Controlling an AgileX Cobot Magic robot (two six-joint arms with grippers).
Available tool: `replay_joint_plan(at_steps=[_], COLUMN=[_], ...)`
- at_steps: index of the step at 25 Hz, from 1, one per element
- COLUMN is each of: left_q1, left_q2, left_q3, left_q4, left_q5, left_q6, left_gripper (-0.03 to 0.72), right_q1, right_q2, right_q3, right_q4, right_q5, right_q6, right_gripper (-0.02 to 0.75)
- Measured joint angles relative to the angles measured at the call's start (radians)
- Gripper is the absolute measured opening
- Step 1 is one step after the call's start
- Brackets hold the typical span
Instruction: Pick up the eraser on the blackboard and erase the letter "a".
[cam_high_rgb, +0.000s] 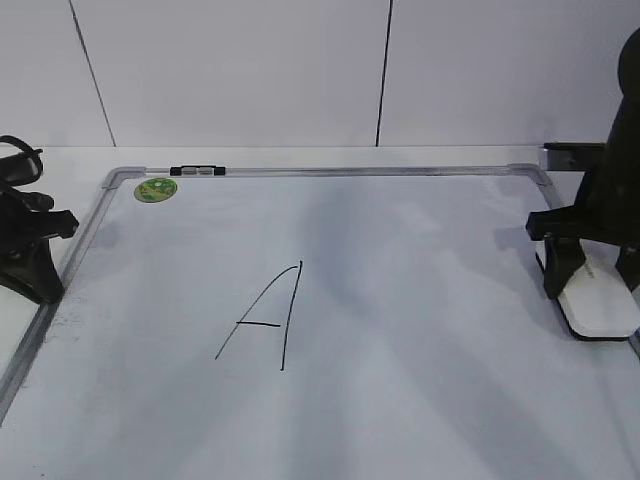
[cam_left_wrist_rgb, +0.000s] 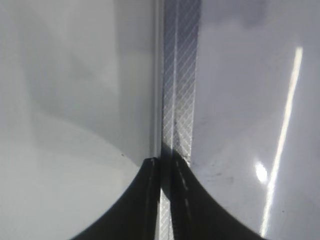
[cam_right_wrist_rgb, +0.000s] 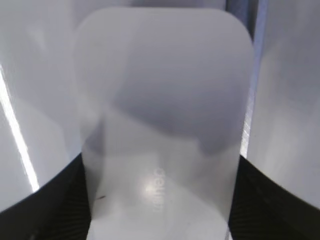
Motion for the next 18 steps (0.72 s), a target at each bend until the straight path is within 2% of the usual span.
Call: replay_joint_plan(at_steps=[9, 10, 11, 18], left_q1=[0.000, 0.000, 0.000, 0.000], left_q2=[0.000, 0.000, 0.000, 0.000], left_q3=[0.000, 0.000, 0.000, 0.000], left_q4=[-0.002, -0.002, -0.004, -0.005], left_q5=[0.000, 0.000, 0.000, -0.002], left_q6=[0.000, 0.000, 0.000, 0.000], left_gripper=[0.039, 0.039, 0.039, 0.039], right_q1=[0.000, 0.000, 0.000, 0.000], right_q2=[0.012, 0.012, 0.012, 0.012], right_q3=[0.000, 0.000, 0.000, 0.000], right_q4=[0.000, -0.007, -0.007, -0.007], right_q5=[-0.011, -0.011, -0.014, -0.018], right_q6=[0.000, 0.003, 0.000, 0.000], right_gripper=[0.538, 0.715, 0.755, 0.754])
